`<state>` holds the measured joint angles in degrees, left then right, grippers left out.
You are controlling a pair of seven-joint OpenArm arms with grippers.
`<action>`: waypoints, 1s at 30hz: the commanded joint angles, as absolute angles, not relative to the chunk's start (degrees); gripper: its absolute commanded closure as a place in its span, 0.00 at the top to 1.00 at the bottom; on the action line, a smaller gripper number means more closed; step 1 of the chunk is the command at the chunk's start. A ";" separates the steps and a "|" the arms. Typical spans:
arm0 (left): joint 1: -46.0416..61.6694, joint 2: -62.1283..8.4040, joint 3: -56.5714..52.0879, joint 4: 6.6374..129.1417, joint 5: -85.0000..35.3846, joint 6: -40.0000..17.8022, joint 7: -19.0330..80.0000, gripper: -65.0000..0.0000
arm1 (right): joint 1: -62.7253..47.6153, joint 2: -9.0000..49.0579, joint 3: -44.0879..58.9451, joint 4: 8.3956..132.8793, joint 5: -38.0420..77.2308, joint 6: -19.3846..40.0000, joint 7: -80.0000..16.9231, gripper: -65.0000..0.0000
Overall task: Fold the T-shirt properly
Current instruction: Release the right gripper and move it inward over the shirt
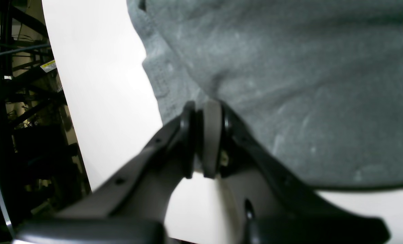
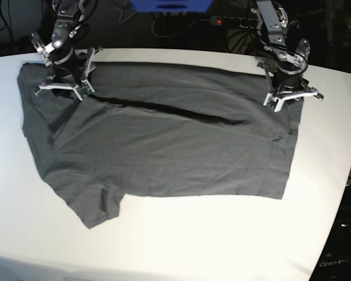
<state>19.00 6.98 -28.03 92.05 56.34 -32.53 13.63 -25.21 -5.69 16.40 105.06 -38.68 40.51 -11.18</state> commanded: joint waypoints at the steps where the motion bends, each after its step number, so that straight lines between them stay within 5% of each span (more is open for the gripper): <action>1: 21.49 7.87 -28.35 89.36 57.71 -40.00 22.29 0.10 | -24.48 -5.67 16.40 106.24 -38.55 40.00 -10.42 0.44; 26: 21.41 8.31 -28.18 89.36 57.71 -40.00 22.29 0.10 | -22.29 -5.67 9.01 105.89 -43.74 40.00 -10.51 0.42; 30: 21.41 8.31 -28.18 89.36 57.71 -40.00 22.29 0.10 | -22.29 -5.14 7.87 105.80 -43.74 40.00 -10.51 0.29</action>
